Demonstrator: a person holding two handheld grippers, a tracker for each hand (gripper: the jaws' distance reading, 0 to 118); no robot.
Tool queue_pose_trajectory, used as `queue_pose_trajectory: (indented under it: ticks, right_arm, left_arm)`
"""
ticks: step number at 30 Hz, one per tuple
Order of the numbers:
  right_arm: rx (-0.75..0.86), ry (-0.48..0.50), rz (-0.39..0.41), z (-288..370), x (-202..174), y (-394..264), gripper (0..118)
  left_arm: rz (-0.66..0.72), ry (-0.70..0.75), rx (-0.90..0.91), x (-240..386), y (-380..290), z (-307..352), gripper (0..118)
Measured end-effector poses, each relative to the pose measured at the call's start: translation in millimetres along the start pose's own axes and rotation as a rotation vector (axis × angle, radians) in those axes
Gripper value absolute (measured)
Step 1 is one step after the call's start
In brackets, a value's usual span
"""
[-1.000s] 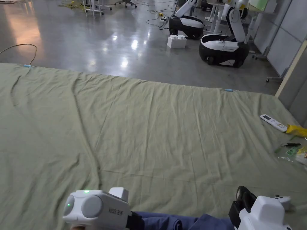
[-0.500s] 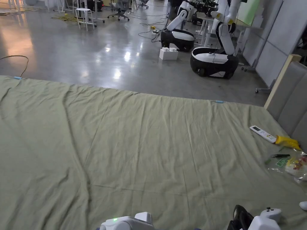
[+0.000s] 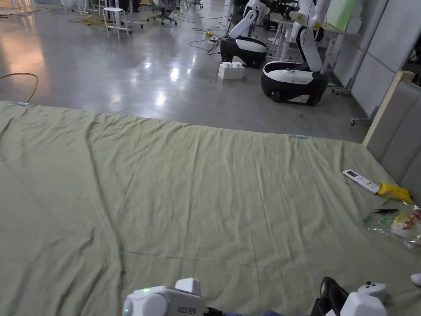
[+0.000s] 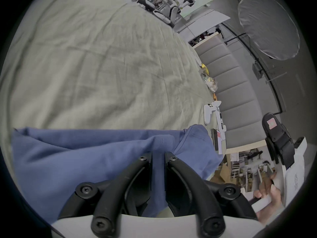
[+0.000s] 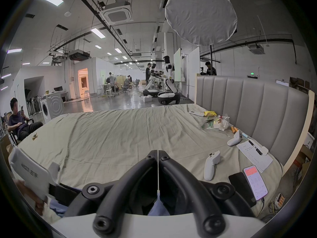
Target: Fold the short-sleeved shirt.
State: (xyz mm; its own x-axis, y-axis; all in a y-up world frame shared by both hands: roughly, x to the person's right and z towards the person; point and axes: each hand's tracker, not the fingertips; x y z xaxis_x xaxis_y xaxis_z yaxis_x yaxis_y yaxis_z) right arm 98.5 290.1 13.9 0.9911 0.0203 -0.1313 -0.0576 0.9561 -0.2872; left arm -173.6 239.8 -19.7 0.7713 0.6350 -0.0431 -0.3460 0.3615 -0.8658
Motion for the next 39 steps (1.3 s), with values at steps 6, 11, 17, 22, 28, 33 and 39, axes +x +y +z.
queue_pose_trajectory:
  ticks: [6,11,17,22,28,33,39]
  right_arm:
    - [0.030,0.019,0.028,2,-5,11,2]
    - [0.031,0.030,0.033,-2,-10,12,2]
    - [0.022,0.046,0.045,-5,-17,12,2]
    - [0.022,0.046,0.046,-4,-18,12,2]
    - [0.016,0.037,0.051,-2,-18,11,2]
    - [0.011,0.034,0.056,0,-20,11,2]
    - [0.012,0.038,0.067,0,-26,13,2]
  left_arm:
    - [-0.009,0.065,0.141,-49,3,81,66]
    - [0.105,0.097,0.137,-112,-7,111,68]
    - [0.214,-0.020,0.090,-150,-20,103,69]
    - [0.324,-0.221,0.084,-188,-28,81,69]
    - [0.404,-0.309,0.117,-169,-35,100,55]
    - [0.348,-0.243,0.115,-139,-33,94,14]
    - [0.305,-0.282,0.155,-144,-14,117,12]
